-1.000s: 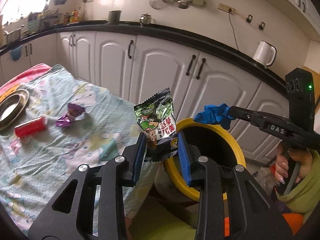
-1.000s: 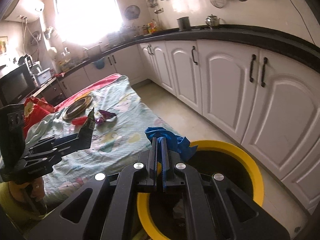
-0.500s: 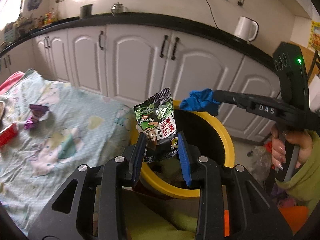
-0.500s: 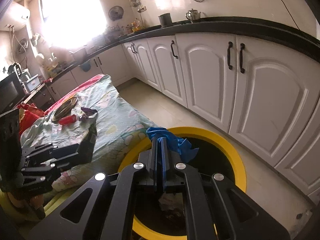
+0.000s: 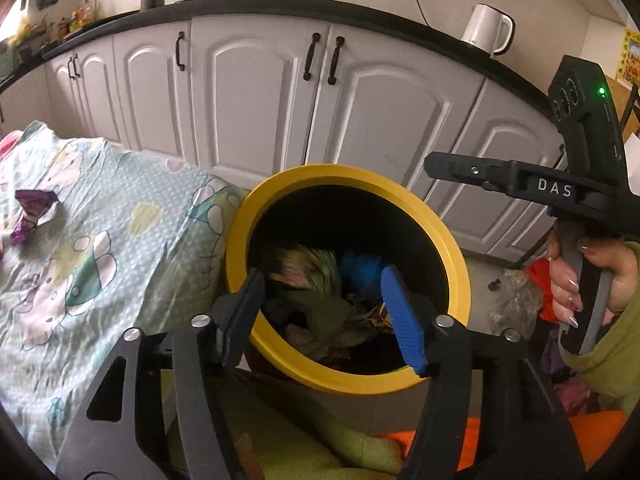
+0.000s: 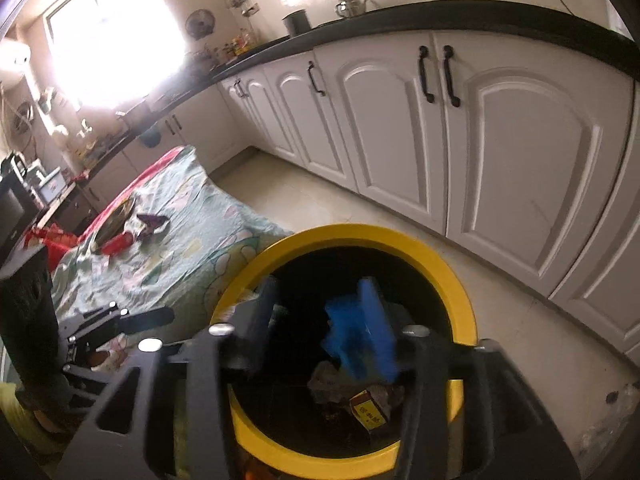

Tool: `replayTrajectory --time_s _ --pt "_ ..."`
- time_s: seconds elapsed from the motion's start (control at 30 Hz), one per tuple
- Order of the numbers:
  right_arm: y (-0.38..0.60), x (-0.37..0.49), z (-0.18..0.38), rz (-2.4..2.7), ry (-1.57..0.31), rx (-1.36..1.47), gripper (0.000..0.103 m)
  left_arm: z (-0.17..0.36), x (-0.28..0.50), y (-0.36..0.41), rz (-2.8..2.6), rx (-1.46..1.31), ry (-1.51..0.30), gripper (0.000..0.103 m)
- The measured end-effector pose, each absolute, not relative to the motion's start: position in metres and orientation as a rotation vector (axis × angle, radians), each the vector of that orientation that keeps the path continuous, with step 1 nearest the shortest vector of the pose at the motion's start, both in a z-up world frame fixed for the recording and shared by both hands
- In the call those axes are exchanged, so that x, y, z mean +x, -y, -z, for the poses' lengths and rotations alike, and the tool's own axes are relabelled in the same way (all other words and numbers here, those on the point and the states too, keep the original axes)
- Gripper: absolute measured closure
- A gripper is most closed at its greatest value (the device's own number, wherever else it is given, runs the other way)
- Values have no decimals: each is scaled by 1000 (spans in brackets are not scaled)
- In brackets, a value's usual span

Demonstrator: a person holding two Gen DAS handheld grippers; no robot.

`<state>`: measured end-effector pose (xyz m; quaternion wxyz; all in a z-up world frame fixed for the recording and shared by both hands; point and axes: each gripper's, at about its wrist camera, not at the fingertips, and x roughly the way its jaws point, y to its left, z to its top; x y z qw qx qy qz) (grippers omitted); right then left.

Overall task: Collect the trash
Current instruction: 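Open both tools to drop the packet and bag into the bin, then move both tools back over the bed toward the red can and purple wrapper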

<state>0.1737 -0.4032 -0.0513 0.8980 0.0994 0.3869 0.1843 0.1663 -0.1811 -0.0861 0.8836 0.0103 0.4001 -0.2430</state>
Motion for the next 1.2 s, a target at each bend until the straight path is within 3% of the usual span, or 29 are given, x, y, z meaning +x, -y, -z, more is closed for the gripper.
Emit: replayTrajectory --time_s 0.03,0.17,0.53,0.87,1.2 --pt "403 175 51 -381 -803 207 57 86 167 176 495 7 -829 36" --pt "397 182 48 -392 -803 215 56 82 170 155 437 -42 -805 21" --pt "309 205 30 -532 -791 117 52 62 169 50 142 -139 -691 14" --pt "198 225 16 -696 -745 -70 52 58 163 -55 -39 -307 -654 14" --pt "115 259 28 -771 -739 -215 52 64 175 -108 -71 -498 -671 14"
